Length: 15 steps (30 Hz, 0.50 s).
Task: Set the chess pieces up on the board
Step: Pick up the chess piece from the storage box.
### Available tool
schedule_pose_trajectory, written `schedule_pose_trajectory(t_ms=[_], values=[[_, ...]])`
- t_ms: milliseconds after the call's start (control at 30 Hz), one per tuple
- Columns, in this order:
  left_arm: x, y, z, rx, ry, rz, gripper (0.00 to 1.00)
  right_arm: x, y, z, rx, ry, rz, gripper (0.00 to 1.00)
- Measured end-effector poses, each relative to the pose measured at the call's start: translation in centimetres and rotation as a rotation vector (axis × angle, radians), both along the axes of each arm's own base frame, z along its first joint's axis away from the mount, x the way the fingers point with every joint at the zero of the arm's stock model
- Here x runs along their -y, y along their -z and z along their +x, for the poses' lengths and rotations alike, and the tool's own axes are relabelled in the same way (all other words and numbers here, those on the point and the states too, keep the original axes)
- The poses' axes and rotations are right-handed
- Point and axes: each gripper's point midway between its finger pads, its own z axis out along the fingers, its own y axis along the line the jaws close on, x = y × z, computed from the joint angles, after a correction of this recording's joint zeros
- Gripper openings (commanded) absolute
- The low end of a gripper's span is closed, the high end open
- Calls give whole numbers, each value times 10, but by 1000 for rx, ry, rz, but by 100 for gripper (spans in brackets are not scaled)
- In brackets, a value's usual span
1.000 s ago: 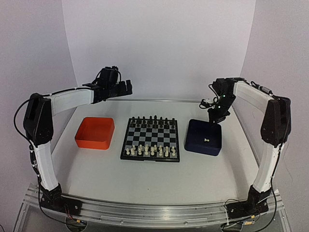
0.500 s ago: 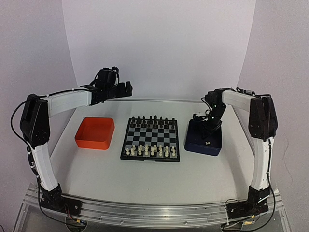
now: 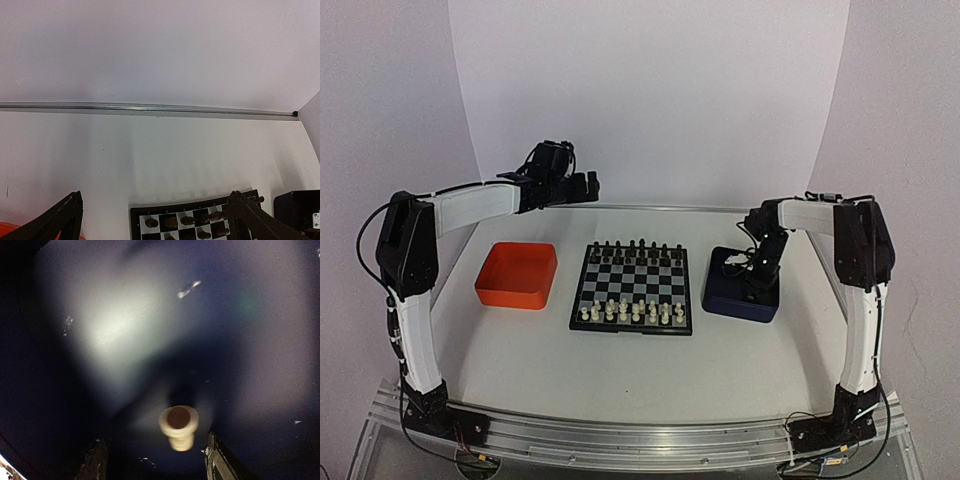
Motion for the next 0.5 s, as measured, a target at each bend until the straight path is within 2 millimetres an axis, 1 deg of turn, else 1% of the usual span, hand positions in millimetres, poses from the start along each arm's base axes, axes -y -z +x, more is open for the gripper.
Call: schedule_pose_trajectory(t_ms=[233,400,500], values=[[8,11,12,-28,6,11,100,0,2,19,81,-11,-5,63],[7,19,10,-52,5,26,100,-4,2,32,134,-23,10,62],[6,20,9,-56,4,28,100,-5,2,38,163,-28,10,62]])
